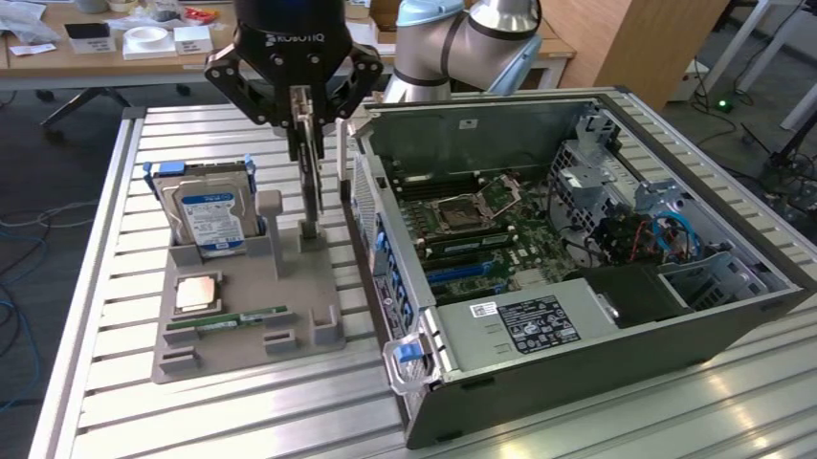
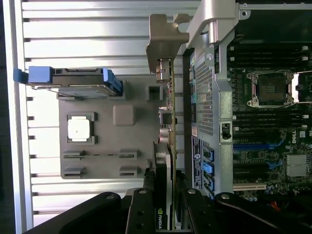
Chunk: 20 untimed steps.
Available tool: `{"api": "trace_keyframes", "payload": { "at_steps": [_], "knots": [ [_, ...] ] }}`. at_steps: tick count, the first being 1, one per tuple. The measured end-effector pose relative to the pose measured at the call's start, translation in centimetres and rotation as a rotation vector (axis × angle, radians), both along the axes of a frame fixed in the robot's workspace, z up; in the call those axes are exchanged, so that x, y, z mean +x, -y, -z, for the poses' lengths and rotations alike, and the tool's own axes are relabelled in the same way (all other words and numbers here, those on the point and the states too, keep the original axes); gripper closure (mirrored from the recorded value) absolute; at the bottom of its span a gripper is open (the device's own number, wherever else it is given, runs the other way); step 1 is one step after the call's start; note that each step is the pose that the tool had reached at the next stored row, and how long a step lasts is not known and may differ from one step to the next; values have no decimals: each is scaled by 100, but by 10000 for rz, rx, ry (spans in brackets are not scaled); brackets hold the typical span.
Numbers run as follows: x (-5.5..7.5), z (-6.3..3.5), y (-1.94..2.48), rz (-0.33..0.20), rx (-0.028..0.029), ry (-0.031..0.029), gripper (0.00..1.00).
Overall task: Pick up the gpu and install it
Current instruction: 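Pick up the gpu and move the gpu toward the slot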
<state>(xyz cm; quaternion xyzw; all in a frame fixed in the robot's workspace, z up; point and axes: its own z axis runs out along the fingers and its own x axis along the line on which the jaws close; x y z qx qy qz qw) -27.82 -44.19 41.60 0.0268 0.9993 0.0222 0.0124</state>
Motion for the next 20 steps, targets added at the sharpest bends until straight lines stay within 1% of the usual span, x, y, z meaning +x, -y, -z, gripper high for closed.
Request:
{"api": "trace_keyframes", "payload": {
  "at_steps": [9,20],
  "knots": [
    [68,1,0,0,1,1,74],
    [212,1,0,0,1,1,74]
  ]
}}
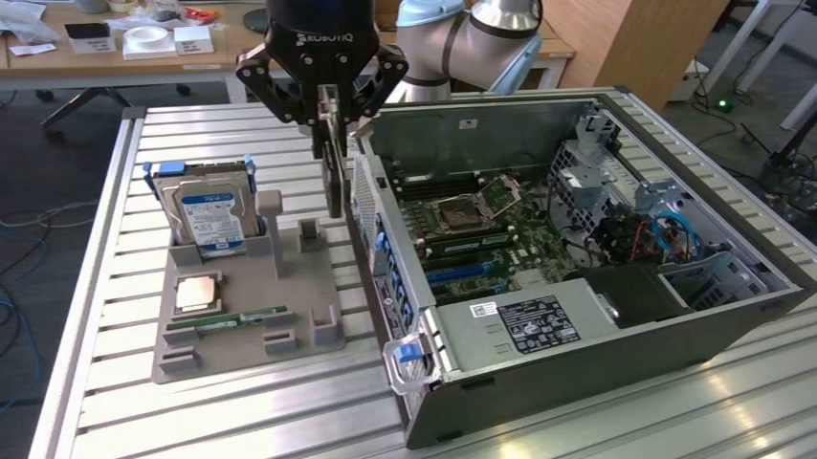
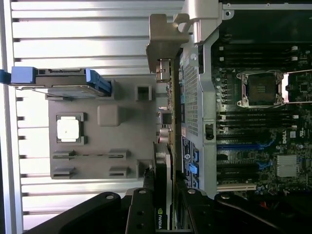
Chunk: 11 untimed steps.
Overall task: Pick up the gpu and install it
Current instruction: 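Pick up the gpu and move the gpu toward the slot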
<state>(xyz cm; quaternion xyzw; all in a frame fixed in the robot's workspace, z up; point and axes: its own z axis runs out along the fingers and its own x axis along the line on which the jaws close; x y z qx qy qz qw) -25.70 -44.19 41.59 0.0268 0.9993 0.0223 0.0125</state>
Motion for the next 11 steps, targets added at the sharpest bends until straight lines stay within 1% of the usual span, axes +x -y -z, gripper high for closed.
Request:
{"api": "trace_keyframes", "payload": {
  "at_steps": [11],
  "knots": [
    [77,0,0,0,0,0,74]
  ]
}}
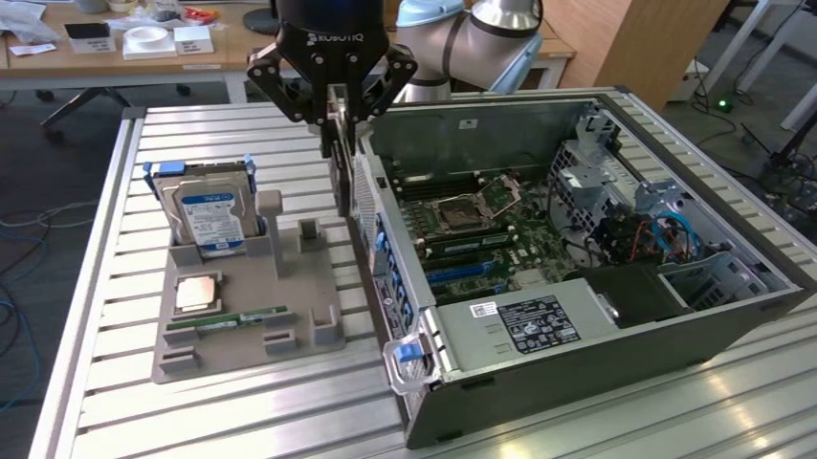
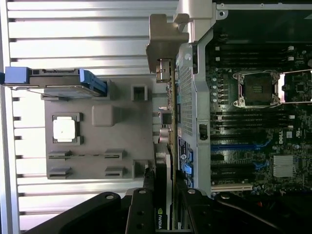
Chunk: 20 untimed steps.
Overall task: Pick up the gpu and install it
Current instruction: 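Pick up the gpu and move the gpu toward the slot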
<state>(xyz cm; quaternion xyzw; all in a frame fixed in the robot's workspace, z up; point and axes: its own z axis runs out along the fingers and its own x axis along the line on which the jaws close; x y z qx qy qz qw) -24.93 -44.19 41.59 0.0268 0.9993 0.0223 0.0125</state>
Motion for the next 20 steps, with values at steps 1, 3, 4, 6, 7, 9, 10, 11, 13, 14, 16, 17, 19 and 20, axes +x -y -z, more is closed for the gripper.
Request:
{"api": "trace_keyframes", "payload": {
  "at_steps": [1,3,4,6,7,9,10,11,13,14,16,17,19,20],
  "knots": [
    [10,0,0,0,0,0,74],
    [34,-1,0,0,-1,0,74],
    [47,0,0,-1,0,0,74],
    [72,0,0,-1,0,0,74],
    [84,0,-1,0,0,0,74],
    [107,0,-1,0,0,0,74],
    [119,0,-1,1,-1,0,74],
    [131,0,-1,1,0,0,74],
    [156,0,-1,0,0,0,74],
    [170,0,-2,0,1,1,74],
    [198,0,-2,0,0,0,74],
    [213,0,-2,0,0,-1,74],
    [243,0,-2,0,0,0,74],
    [259,0,-2,-1,0,1,74]
  ]
}}
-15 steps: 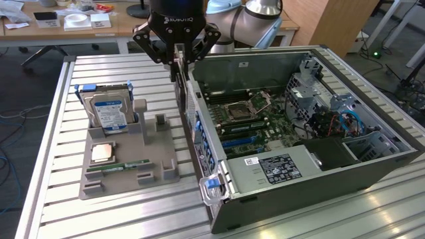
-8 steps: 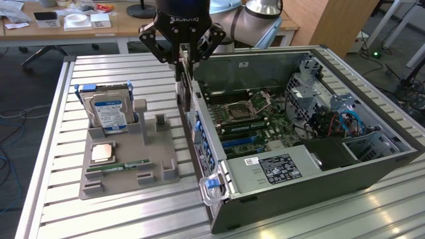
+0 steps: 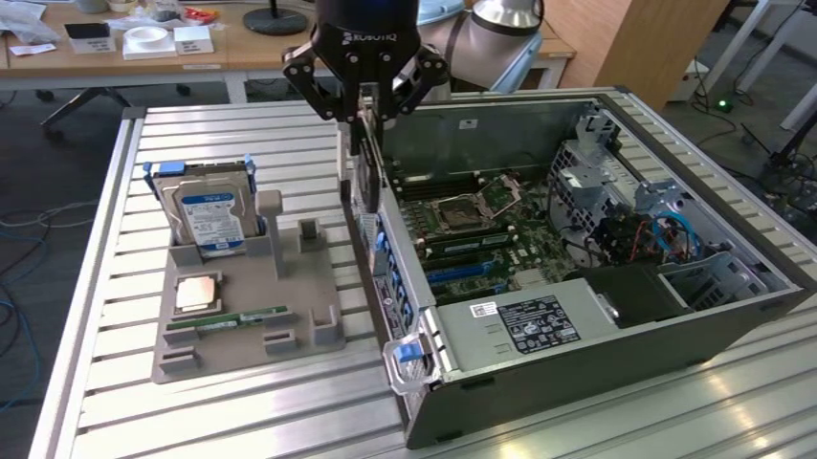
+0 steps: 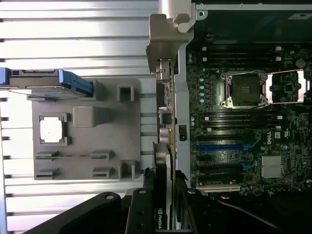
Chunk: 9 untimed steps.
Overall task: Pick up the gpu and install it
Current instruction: 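Pick up the gpu and move the gpu toward the slot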
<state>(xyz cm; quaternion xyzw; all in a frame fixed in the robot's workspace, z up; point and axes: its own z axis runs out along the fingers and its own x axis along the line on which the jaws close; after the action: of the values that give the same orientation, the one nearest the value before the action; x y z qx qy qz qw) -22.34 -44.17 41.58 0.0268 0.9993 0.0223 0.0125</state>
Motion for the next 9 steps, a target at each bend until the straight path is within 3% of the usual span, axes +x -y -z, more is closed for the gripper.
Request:
{"api": "trace_keyframes", "payload": {
  "at_steps": [9],
  "knots": [
    [156,0,-3,1,0,-1,74]
  ]
}}
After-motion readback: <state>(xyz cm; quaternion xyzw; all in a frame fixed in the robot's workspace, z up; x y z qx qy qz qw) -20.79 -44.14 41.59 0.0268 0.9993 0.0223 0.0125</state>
